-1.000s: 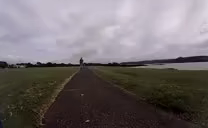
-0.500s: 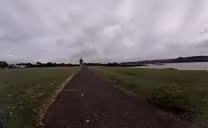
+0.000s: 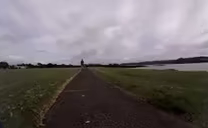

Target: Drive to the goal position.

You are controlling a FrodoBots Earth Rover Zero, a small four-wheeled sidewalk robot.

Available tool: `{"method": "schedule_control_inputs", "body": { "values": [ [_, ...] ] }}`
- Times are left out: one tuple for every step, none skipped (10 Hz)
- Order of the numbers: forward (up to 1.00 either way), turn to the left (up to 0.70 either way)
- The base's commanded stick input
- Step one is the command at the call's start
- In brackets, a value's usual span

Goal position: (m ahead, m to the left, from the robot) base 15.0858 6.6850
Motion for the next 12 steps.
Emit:
{"method": "schedule_control_inputs", "body": {
  "values": [
    [0.7,0.0],
    [0.7,0.0],
    [0.7,0.0],
    [0.7,0.0],
    [0.7,0.0],
    [0.7,0.02],
    [0.7,0.09],
    [0.7,0.14],
    [0.7,0.14],
    [0.7,0.14],
    [0.7,0.0],
    [0.7,0.0]
  ]
}}
